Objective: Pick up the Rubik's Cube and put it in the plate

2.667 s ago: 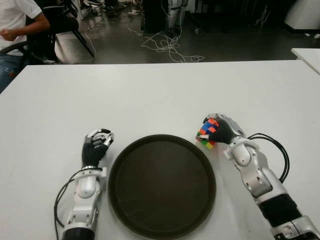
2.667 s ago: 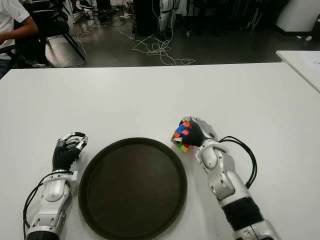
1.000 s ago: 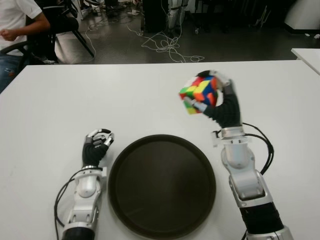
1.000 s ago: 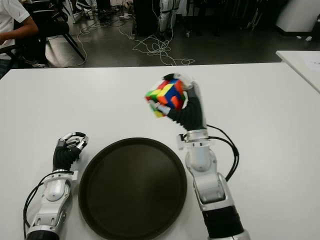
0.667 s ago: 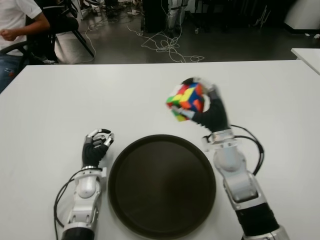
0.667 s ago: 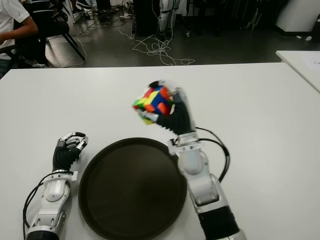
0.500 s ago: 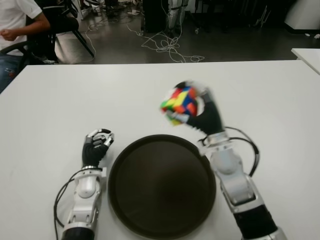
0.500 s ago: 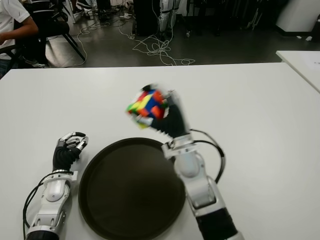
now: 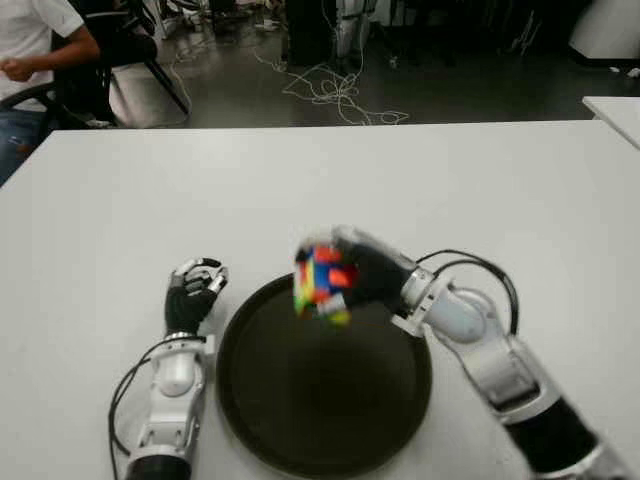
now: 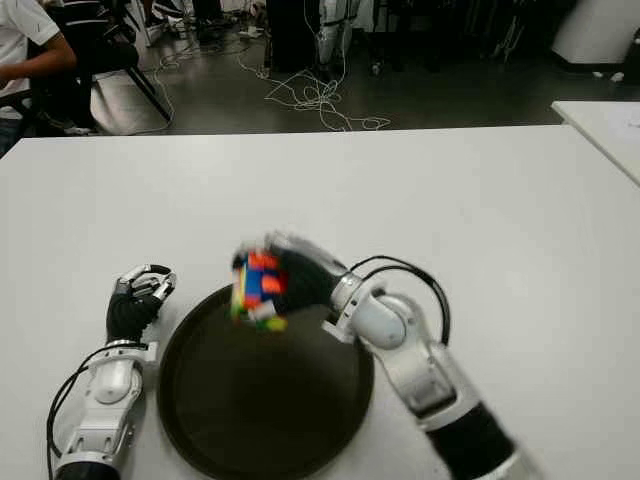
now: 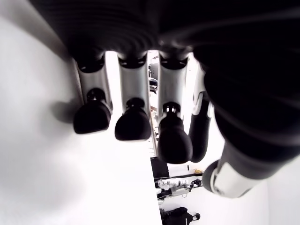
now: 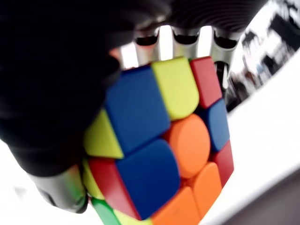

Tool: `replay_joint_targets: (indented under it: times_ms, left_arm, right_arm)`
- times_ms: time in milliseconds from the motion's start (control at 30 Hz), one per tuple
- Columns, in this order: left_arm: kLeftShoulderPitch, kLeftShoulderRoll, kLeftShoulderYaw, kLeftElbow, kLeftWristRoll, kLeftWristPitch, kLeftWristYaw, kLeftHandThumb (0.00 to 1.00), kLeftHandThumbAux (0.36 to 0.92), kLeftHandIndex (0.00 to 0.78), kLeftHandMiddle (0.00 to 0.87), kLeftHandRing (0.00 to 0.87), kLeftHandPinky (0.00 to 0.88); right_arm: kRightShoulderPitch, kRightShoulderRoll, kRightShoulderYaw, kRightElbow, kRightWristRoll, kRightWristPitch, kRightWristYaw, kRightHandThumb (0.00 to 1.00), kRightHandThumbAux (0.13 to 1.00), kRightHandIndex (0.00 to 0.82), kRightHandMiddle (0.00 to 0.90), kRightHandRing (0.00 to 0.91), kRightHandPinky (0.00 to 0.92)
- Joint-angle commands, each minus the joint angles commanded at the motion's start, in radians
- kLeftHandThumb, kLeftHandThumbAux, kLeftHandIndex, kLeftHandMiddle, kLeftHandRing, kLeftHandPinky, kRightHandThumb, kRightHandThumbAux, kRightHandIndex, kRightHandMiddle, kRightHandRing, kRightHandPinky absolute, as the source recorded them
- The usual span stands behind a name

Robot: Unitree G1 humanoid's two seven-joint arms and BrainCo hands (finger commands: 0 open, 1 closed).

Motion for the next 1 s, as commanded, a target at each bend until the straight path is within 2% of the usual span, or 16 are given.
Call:
replay_joint_targets:
  times_ms: [300, 533, 567, 733, 1000]
  left_arm:
    - [0.004, -0.002, -0.006, -0.008, 0.008, -0.005, 0.015, 0.703, 0.707, 0.443, 0.806, 0.821, 0.801]
    - [-0.003, 0.005, -0.008, 0.006, 0.003, -0.007, 0.001, 0.704, 0.707, 0.443, 0.808, 0.823, 0.799]
    - [-0.001, 0.006, -0.008, 0.001, -0.002, -0.002, -0.007, 0.704, 0.707, 0.443, 0.808, 0.82, 0.792]
    - [0.002, 0.007, -0.006, -0.009, -0.018, 0.012, -0.028, 0.704, 0.707, 0.443, 0.807, 0.818, 0.792]
    - [0.004, 0.002, 0.003, -0.013, -0.033, 0.018, -0.038, 0.702, 0.708, 0.443, 0.805, 0.817, 0.793]
  right_arm:
    - [-0.031, -0.034, 0.045, 0.025, -0.088, -0.045, 0.023, 0.0, 0.924, 0.712, 0.813, 0.814, 0.786]
    - [-0.041, -0.043, 0.086, 0.06, -0.178, -0.062, 0.023, 0.133, 0.907, 0.696, 0.812, 0.815, 0.796]
    - [-0.045, -0.046, 0.095, 0.063, -0.194, -0.054, 0.033, 0.189, 0.891, 0.696, 0.813, 0.818, 0.799]
    - [-0.077, -0.052, 0.13, 0.076, -0.241, -0.018, 0.117, 0.119, 0.911, 0.684, 0.813, 0.821, 0.789]
    - [-0.073, -0.048, 0.141, 0.097, -0.273, -0.025, 0.123, 0.045, 0.936, 0.68, 0.814, 0.824, 0.783]
